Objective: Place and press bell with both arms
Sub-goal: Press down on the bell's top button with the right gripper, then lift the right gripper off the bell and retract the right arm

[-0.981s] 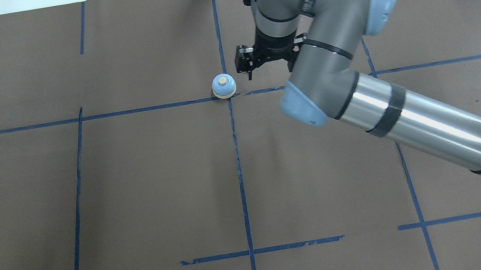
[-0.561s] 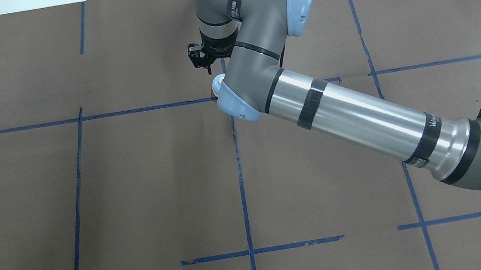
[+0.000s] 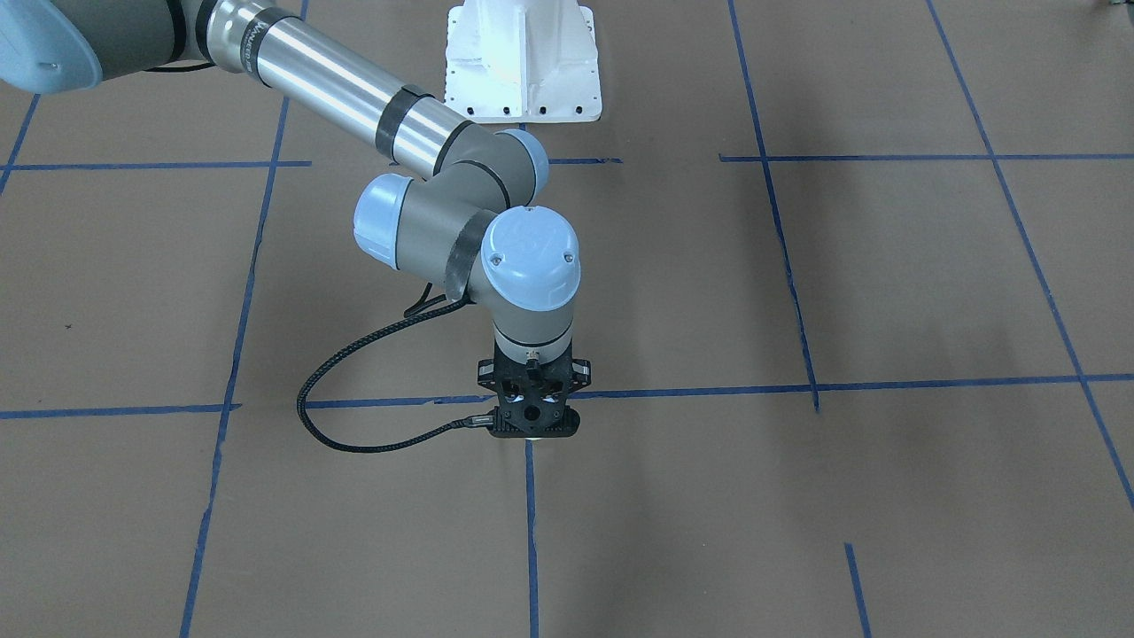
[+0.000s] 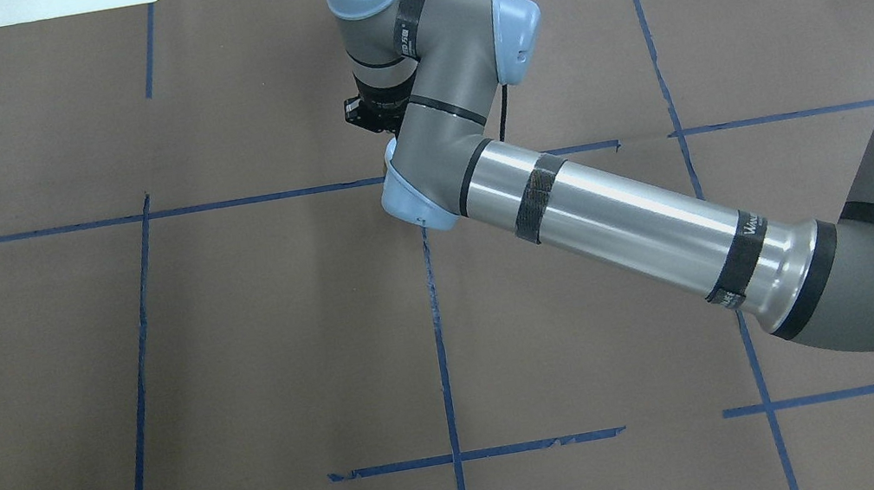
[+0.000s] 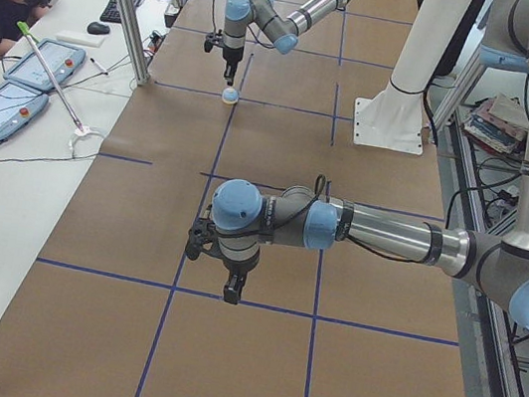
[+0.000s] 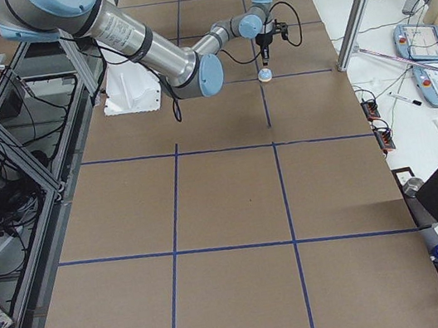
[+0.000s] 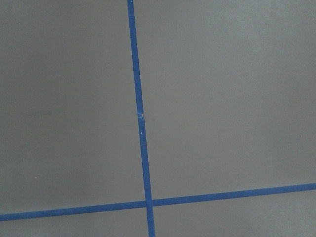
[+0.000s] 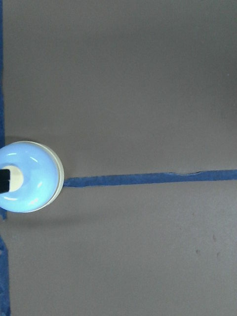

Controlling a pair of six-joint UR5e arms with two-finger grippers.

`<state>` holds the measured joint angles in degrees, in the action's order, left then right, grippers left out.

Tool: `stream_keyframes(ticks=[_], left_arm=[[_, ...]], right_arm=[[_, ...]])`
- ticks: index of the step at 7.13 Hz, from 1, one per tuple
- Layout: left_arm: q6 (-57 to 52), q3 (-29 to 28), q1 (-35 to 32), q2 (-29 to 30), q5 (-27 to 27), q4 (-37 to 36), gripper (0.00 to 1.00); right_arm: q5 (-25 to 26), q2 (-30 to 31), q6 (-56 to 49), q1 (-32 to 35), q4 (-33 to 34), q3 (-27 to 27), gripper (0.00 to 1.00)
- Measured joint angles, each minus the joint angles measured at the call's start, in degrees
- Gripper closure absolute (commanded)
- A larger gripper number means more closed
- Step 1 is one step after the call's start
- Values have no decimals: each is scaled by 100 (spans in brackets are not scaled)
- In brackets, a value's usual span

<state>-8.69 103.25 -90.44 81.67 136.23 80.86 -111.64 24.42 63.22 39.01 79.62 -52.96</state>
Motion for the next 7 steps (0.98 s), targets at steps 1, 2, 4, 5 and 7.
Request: stream_keyframes(ticks=[1, 2, 4, 5, 7], left_arm=[[11, 1, 0, 1, 0, 0, 0], [15, 1, 1, 2, 0, 0, 0], [17, -1, 4, 6, 0, 0, 0], [17, -4, 5, 6, 0, 0, 0], [17, -15, 1, 7, 0, 6, 0]], right_arm=[[51, -1, 8, -24, -56, 63, 100], [76, -4, 17, -33, -142, 92, 100], [122, -1, 17, -82, -223, 182, 100], [177, 1, 15, -122, -236, 234, 100], [185, -30, 18, -125, -228, 244, 100]])
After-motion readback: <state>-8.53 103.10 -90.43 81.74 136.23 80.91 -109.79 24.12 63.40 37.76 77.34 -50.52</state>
